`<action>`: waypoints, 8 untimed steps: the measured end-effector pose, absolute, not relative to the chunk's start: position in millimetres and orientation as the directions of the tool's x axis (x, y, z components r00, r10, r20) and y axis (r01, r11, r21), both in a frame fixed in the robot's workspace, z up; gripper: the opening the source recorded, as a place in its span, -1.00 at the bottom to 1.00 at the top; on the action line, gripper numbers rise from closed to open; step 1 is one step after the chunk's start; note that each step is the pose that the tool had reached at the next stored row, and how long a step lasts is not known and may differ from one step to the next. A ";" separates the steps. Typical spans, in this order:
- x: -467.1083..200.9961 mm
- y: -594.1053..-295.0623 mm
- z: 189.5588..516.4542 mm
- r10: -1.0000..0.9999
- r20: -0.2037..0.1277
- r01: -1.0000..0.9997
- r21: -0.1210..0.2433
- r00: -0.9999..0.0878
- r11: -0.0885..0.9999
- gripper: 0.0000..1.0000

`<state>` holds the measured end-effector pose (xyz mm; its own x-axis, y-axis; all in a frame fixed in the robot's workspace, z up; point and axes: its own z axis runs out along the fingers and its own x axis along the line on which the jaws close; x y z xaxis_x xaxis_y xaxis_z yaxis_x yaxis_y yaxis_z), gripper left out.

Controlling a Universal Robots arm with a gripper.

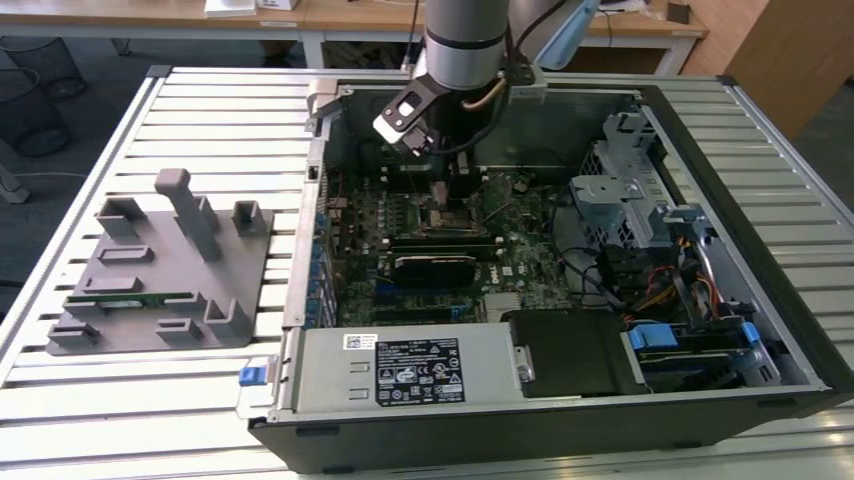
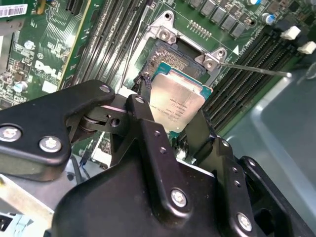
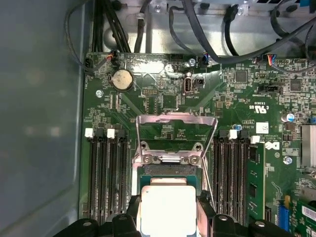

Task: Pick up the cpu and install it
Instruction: 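Place the cpu into insertion slot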

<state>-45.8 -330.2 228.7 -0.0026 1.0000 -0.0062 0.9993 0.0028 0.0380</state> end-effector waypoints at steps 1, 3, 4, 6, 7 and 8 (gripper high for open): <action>-45.9 -330.7 227.0 1.000 -0.006 0.999 0.038 -0.003 0.003 0.06; -46.2 -330.8 223.3 1.000 -0.006 0.999 0.038 -0.006 0.006 0.06; -46.4 -330.8 221.5 1.000 -0.006 0.999 0.038 -0.008 0.008 0.06; -47.2 -330.8 217.9 1.000 -0.005 0.999 0.038 -0.008 0.008 0.06; -47.3 -330.8 216.1 1.000 -0.005 0.999 0.038 -0.008 0.008 0.06; -47.7 -330.8 214.4 1.000 -0.005 0.999 0.038 -0.008 0.008 0.06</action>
<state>-47.7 -330.8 214.4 -0.0076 1.0000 -0.0047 0.9992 0.0078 0.0381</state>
